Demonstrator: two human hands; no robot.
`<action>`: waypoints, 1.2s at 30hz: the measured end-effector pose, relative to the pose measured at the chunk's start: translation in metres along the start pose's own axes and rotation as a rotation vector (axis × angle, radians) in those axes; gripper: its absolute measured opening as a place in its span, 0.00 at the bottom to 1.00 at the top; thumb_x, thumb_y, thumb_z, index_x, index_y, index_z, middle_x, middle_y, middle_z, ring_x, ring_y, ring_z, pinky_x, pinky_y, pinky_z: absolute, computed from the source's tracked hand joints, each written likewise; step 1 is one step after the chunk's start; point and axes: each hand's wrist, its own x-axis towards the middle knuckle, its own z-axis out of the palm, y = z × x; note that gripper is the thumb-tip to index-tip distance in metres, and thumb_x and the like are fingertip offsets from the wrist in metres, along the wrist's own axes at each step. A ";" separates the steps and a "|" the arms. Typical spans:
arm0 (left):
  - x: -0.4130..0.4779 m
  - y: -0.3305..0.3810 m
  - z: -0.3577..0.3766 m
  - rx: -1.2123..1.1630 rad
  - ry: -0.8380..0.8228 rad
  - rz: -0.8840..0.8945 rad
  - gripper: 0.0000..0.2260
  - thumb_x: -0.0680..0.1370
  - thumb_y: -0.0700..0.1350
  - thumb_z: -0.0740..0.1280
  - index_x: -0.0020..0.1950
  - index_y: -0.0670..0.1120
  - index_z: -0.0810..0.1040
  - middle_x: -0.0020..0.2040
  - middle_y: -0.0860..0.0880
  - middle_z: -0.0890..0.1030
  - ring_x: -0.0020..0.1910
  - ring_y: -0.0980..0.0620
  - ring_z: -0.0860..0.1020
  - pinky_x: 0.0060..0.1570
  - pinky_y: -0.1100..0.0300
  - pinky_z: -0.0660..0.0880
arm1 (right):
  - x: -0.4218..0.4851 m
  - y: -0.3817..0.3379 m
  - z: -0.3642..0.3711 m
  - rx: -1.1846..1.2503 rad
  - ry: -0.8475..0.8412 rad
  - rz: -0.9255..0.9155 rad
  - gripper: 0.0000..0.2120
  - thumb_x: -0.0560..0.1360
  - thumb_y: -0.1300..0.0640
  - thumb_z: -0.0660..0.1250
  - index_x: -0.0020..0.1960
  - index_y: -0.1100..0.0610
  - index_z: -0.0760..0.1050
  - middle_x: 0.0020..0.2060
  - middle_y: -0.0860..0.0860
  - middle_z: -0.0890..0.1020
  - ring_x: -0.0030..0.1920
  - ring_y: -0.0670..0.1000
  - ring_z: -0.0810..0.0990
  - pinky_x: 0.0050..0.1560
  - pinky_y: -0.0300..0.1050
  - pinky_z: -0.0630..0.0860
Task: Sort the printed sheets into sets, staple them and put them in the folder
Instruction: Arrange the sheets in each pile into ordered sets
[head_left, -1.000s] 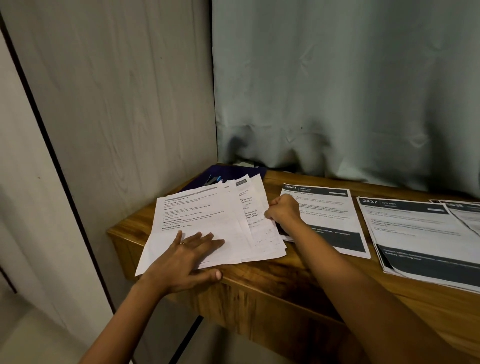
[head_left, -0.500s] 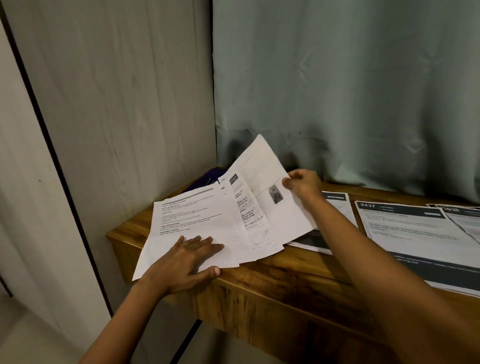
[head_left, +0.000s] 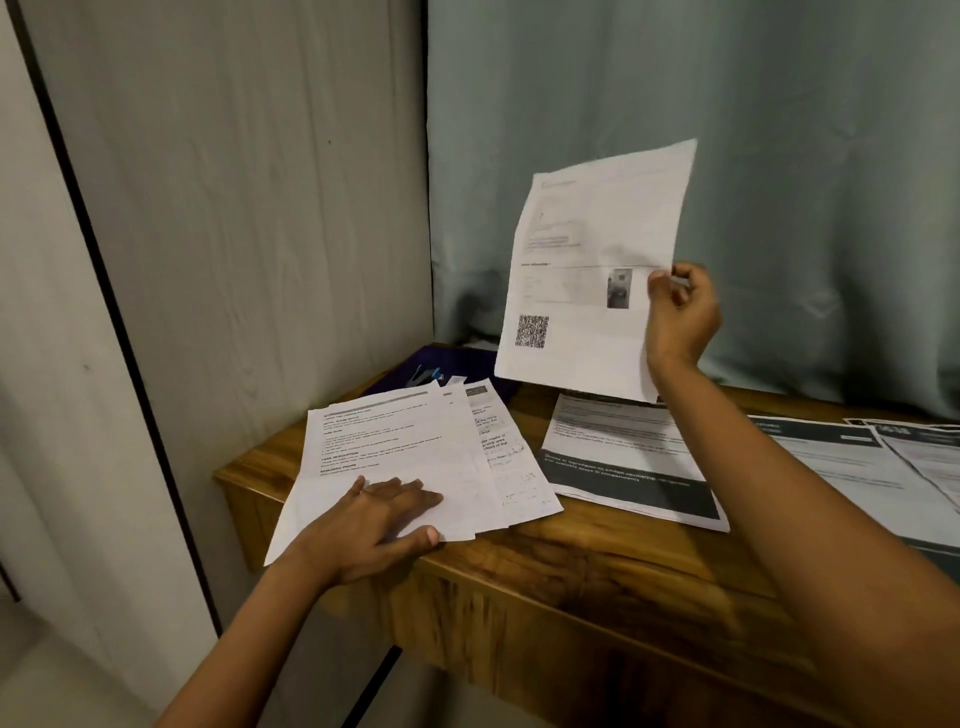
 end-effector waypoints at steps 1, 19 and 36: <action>0.000 0.000 0.000 -0.005 0.001 -0.002 0.48 0.61 0.81 0.33 0.75 0.62 0.58 0.77 0.57 0.58 0.77 0.53 0.56 0.75 0.47 0.45 | -0.001 -0.003 0.000 0.039 0.025 -0.021 0.03 0.76 0.59 0.68 0.49 0.56 0.76 0.41 0.48 0.79 0.38 0.39 0.76 0.42 0.29 0.73; -0.017 -0.020 -0.004 -0.150 0.706 -0.611 0.37 0.73 0.72 0.44 0.62 0.48 0.77 0.59 0.43 0.80 0.60 0.39 0.75 0.65 0.38 0.64 | -0.125 0.040 0.026 -0.565 -0.718 0.278 0.04 0.76 0.63 0.65 0.48 0.62 0.78 0.47 0.56 0.81 0.48 0.56 0.80 0.46 0.45 0.76; 0.003 -0.016 -0.002 -0.321 0.418 -0.776 0.35 0.76 0.67 0.57 0.72 0.41 0.64 0.71 0.41 0.69 0.69 0.39 0.67 0.67 0.45 0.61 | -0.174 0.040 0.041 -0.879 -0.808 0.241 0.13 0.78 0.60 0.63 0.61 0.63 0.74 0.61 0.61 0.72 0.64 0.60 0.66 0.61 0.51 0.68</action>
